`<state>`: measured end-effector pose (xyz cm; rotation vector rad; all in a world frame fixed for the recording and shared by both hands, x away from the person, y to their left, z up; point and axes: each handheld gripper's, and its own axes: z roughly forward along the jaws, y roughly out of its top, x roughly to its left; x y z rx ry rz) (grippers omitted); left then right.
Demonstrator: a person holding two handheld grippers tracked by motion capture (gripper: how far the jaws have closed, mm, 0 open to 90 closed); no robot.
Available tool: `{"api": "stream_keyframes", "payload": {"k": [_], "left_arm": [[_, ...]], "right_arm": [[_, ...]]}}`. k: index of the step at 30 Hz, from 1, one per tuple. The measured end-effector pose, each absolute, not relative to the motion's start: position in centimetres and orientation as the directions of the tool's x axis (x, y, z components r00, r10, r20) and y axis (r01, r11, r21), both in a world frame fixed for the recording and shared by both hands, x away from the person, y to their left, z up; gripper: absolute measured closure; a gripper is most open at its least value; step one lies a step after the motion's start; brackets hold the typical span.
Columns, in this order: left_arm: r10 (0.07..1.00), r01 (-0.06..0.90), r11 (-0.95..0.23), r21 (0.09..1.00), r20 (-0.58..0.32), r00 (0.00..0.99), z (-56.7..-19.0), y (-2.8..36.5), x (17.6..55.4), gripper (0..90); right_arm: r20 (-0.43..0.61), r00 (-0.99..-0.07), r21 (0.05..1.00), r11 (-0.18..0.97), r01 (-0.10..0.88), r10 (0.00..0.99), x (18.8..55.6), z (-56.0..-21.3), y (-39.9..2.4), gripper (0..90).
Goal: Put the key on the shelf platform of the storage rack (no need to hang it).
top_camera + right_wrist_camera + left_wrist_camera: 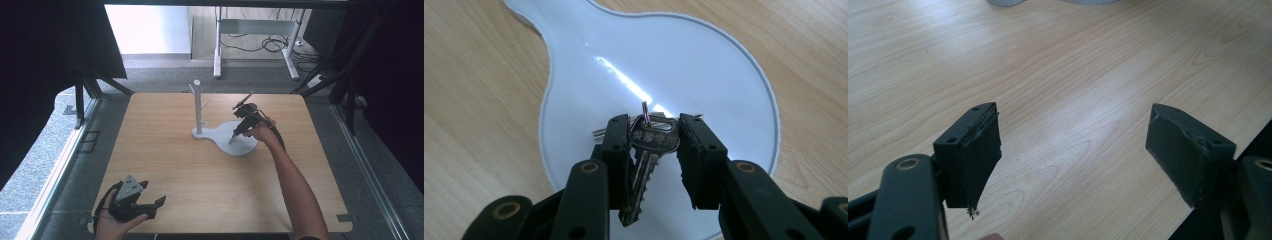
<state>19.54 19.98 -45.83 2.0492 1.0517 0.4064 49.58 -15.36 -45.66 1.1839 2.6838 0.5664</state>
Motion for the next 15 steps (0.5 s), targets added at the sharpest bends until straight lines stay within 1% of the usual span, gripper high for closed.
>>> {"api": "stream_keyframes", "payload": {"k": [8, 15], "left_arm": [[0.792, 0.545, -0.355, 0.759, -0.066, 0.607, -45.9, 19.8, 19.6, 22.3], [0.788, 0.543, -0.359, 0.759, -0.065, 0.612, -46.0, 19.6, 19.6, 22.3]], "right_arm": [[0.029, -0.655, 0.388, 0.596, 0.703, 0.755, 49.9, -47.2, -16.0, 66.8], [0.020, -0.659, 0.368, 0.607, 0.705, 0.752, 49.8, -48.4, -16.3, 66.3]]}}
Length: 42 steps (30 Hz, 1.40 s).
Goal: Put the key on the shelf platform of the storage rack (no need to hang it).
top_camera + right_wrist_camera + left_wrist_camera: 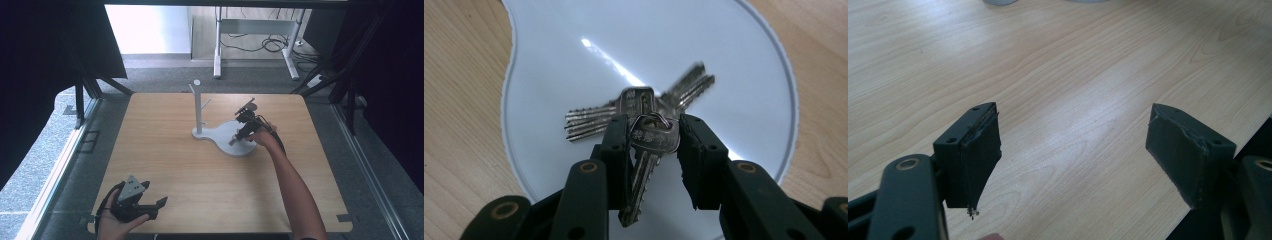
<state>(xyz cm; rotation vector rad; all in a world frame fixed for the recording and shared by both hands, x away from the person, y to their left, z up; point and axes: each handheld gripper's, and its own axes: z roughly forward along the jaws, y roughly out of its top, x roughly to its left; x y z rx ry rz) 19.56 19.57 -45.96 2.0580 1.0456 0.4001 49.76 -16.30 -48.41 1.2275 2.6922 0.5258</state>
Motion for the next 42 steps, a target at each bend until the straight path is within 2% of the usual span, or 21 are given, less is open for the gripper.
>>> {"api": "stream_keyframes", "payload": {"k": [5, 12, 24, 42], "left_arm": [[0.788, 0.546, -0.361, 0.756, -0.065, 0.612, -46.0, 19.5, 19.6, 22.3], [0.784, 0.545, -0.366, 0.754, -0.065, 0.617, -46.1, 19.3, 19.6, 22.3], [0.782, 0.541, -0.368, 0.756, -0.063, 0.620, -46.1, 19.2, 19.6, 22.3], [0.774, 0.532, -0.384, 0.755, -0.051, 0.631, -45.9, 18.4, 19.5, 22.3]], "right_arm": [[0.021, -0.660, 0.367, 0.608, 0.704, 0.751, 49.7, -48.6, -16.4, 64.9], [0.031, -0.666, 0.374, 0.609, 0.699, 0.745, 49.5, -48.6, -16.3, 56.8], [0.033, -0.656, 0.438, 0.579, 0.688, 0.754, 48.4, -46.3, -17.0, 49.8], [0.037, -0.677, 0.490, 0.577, 0.653, 0.735, 44.6, -44.4, -19.6, 46.9]]}}
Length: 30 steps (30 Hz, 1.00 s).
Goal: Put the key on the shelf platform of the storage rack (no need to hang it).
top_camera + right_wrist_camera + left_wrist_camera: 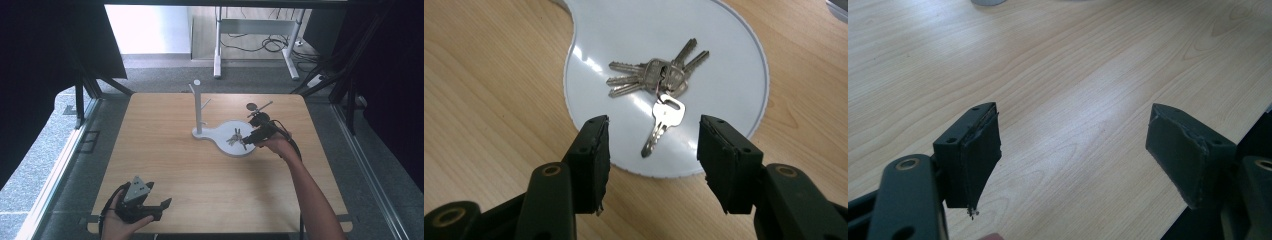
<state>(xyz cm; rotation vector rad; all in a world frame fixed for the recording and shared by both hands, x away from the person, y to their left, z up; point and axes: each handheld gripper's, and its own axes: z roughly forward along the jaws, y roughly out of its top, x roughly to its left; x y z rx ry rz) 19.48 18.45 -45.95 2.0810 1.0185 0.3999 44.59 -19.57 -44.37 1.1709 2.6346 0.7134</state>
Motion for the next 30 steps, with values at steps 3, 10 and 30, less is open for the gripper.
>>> {"api": "stream_keyframes", "payload": {"k": [3, 10, 30], "left_arm": [[0.775, 0.533, -0.387, 0.753, -0.048, 0.630, -46.0, 18.4, 19.5, 22.3], [0.769, 0.528, -0.399, 0.749, -0.040, 0.638, -45.9, 18.0, 19.4, 22.3], [0.770, 0.522, -0.410, 0.748, -0.024, 0.638, -45.7, 17.6, 19.2, 22.3]], "right_arm": [[0.034, -0.681, 0.496, 0.580, 0.647, 0.731, 43.8, -44.3, -20.1, 46.8], [0.036, -0.690, 0.523, 0.575, 0.629, 0.722, 41.5, -44.1, -21.5, 46.1], [0.047, -0.658, 0.618, 0.496, 0.610, 0.752, 33.0, -47.3, -27.4, 44.5]]}}
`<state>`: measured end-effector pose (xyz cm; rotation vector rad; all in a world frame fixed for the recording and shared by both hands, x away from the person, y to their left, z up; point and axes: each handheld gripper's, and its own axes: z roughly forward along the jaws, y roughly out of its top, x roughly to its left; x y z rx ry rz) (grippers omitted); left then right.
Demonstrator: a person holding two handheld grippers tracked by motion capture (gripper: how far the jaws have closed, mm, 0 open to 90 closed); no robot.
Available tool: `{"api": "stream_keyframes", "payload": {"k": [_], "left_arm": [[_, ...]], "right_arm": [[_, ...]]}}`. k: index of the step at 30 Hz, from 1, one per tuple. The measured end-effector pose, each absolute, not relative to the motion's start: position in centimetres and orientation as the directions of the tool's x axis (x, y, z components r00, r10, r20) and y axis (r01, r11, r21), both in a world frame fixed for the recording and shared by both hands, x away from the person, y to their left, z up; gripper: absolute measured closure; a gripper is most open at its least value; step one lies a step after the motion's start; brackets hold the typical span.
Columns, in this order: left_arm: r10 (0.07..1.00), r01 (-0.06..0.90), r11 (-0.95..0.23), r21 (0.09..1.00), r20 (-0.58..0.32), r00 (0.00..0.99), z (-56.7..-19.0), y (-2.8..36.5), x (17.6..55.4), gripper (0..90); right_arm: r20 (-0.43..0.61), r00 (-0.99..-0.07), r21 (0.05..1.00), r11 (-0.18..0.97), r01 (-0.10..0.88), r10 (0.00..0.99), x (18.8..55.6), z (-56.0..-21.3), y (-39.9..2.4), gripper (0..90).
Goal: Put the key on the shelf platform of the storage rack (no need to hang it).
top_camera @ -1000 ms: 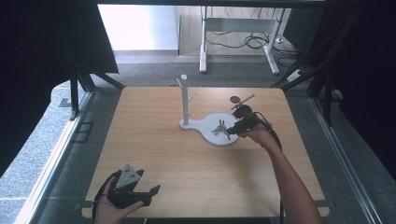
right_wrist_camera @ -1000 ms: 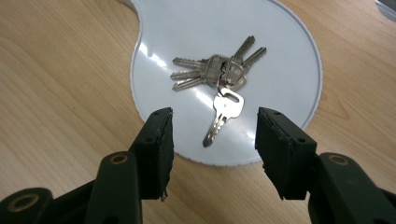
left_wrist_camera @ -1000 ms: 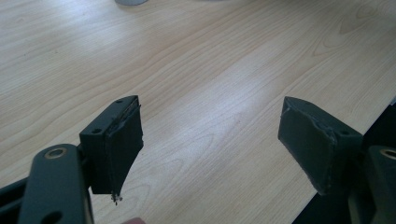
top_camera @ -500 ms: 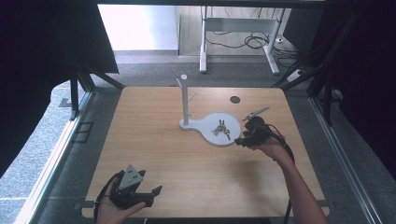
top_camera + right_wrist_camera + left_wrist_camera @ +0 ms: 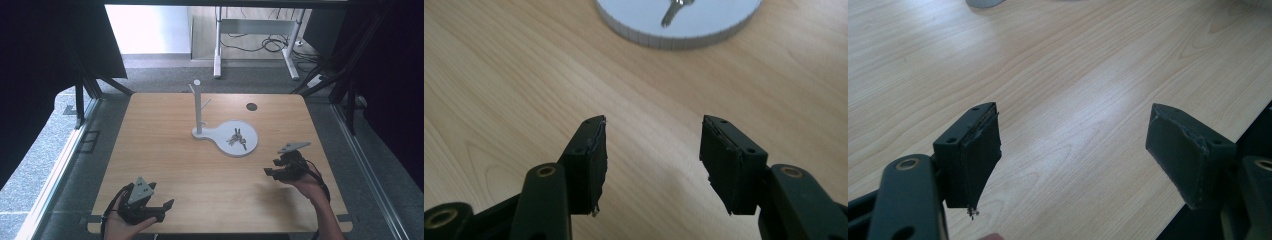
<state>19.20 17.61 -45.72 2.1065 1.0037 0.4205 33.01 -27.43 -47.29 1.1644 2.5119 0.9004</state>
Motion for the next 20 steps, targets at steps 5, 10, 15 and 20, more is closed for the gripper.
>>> {"api": "stream_keyframes", "payload": {"k": [5, 10, 15, 20], "left_arm": [[0.768, 0.528, -0.414, 0.741, -0.027, 0.640, -46.0, 17.4, 19.3, 22.3], [0.773, 0.534, -0.414, 0.737, -0.025, 0.634, -46.1, 17.4, 19.4, 22.4], [0.766, 0.530, -0.426, 0.733, -0.020, 0.642, -46.2, 17.0, 19.4, 22.3], [0.760, 0.530, -0.433, 0.729, -0.021, 0.649, -46.3, 16.5, 19.5, 22.3]], "right_arm": [[0.051, -0.651, 0.624, 0.485, 0.613, 0.757, 31.4, -48.6, -28.4, 44.3], [0.066, -0.643, 0.641, 0.462, 0.613, 0.763, 30.4, -49.9, -28.8, 44.6], [0.059, -0.636, 0.649, 0.455, 0.610, 0.769, 30.5, -49.9, -28.9, 43.6], [0.055, -0.624, 0.675, 0.432, 0.598, 0.779, 30.4, -49.7, -29.0, 40.5]]}}
